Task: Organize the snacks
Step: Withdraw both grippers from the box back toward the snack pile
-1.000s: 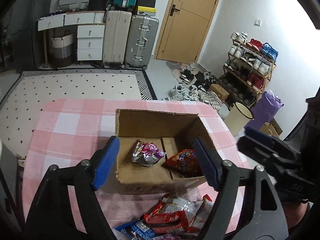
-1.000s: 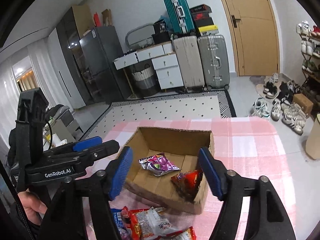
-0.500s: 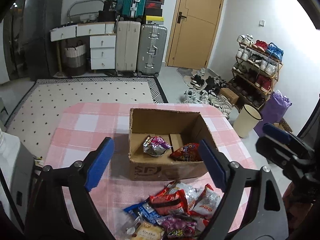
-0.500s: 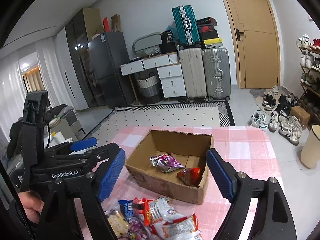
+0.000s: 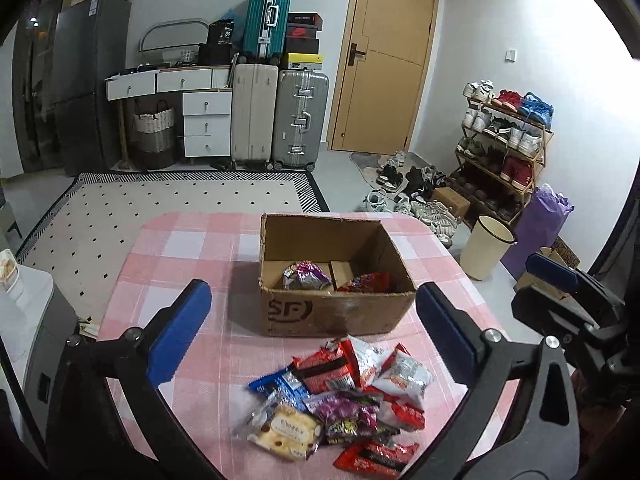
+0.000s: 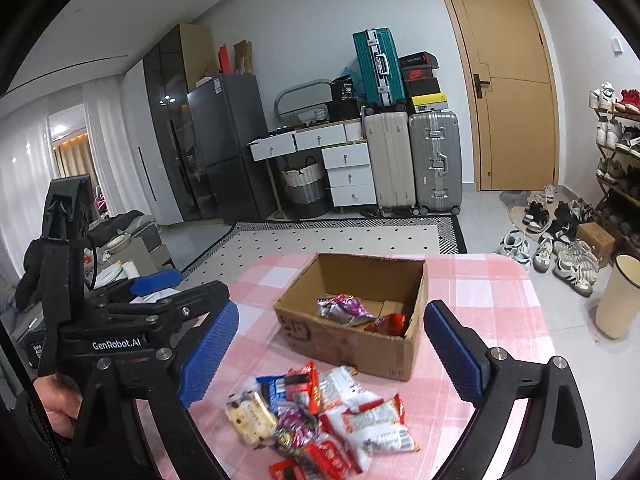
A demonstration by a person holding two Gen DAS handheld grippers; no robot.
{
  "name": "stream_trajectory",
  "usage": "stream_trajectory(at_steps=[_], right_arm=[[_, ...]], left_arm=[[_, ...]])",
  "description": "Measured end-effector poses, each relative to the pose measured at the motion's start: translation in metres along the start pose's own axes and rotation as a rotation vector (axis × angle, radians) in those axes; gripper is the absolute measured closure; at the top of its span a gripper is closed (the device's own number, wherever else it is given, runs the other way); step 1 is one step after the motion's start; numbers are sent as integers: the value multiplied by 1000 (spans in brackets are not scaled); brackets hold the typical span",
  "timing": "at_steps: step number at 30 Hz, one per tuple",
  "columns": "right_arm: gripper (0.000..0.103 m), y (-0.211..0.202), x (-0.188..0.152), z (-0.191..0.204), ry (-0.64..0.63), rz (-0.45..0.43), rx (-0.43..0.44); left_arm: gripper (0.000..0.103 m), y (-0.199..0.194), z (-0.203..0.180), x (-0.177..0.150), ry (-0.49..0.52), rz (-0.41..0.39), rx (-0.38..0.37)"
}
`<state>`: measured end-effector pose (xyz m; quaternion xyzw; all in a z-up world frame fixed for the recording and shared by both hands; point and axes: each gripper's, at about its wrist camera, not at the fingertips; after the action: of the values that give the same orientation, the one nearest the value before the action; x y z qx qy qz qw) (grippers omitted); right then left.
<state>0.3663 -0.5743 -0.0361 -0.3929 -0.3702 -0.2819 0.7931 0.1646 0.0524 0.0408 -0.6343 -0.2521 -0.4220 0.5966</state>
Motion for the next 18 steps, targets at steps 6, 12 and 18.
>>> stream_trajectory(at_steps=[6, 12, 18], right_arm=[[2, -26, -27, 6, 0, -2, 6], [1, -41, -45, 6, -11, 9, 6], [1, -49, -69, 1, 4, 38, 6]], left_arm=[[1, -31, -7, -20, -2, -21, 9], [1, -54, -16, -46, 0, -21, 15], [1, -65, -18, -73, -25, -4, 13]])
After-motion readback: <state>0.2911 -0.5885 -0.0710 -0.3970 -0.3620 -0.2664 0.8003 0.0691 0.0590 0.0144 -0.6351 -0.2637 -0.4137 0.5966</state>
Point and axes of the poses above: each gripper's, at about its wrist camera, not at the fingertips, and y roughly the way its jaws point, z to its left, x to its top, and after that the axes turned 15 degrees about y, right-handed
